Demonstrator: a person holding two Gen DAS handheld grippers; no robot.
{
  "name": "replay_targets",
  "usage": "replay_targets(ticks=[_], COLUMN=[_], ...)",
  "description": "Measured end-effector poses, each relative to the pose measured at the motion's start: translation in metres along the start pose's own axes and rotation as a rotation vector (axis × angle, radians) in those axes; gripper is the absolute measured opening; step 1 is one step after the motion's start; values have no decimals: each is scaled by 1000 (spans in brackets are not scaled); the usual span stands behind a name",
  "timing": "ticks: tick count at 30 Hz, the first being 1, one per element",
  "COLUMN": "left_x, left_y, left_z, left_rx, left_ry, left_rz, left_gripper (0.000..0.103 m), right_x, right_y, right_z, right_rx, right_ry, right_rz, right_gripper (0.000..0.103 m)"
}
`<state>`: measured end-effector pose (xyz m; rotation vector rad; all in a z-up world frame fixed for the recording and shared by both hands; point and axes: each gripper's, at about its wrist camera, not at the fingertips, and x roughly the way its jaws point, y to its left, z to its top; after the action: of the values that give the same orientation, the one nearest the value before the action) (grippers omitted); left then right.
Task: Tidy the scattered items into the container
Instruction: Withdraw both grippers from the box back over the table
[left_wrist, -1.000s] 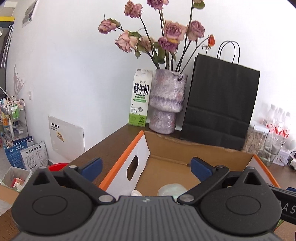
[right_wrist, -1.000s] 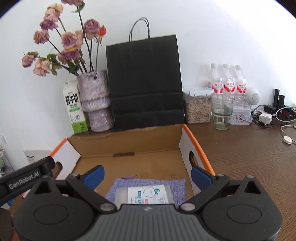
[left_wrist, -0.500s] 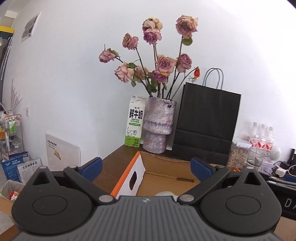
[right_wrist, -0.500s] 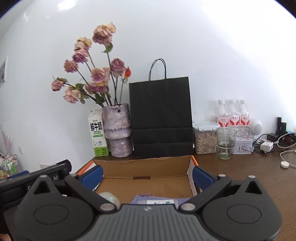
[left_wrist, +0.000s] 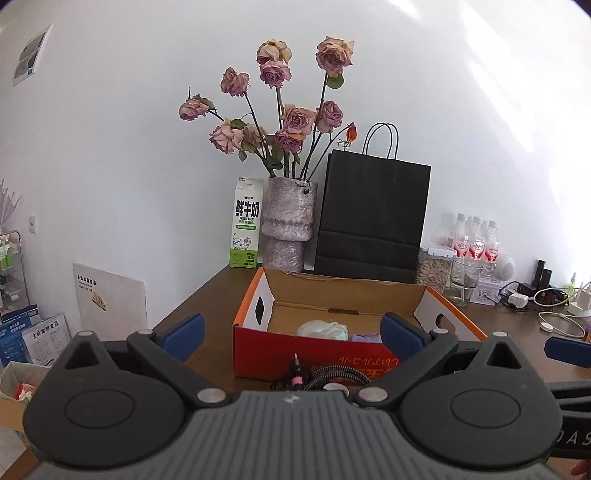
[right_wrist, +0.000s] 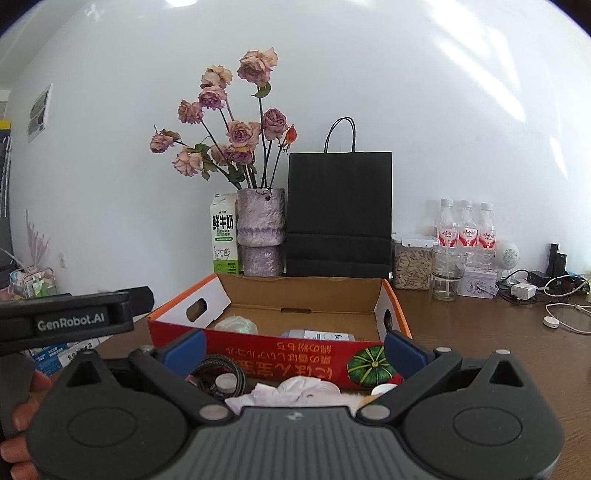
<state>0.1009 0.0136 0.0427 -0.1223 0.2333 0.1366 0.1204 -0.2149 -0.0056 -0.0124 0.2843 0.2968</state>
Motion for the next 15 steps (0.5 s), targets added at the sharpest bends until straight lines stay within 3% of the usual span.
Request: replay_targets(ticks=[5, 15], left_x=[-22, -49], left_y=[6, 18], left_z=[-20, -71], left_rx=[37, 63], left_ry=[12, 158], left_rz=[-6, -2], left_gripper=[103, 103], right_x=[-23, -53], right_y=[-2, -14], right_z=[-22, -72], right_rx=[-22, 25], right_ry=[47, 181], right_rz=[-3, -49], right_gripper=[103, 103])
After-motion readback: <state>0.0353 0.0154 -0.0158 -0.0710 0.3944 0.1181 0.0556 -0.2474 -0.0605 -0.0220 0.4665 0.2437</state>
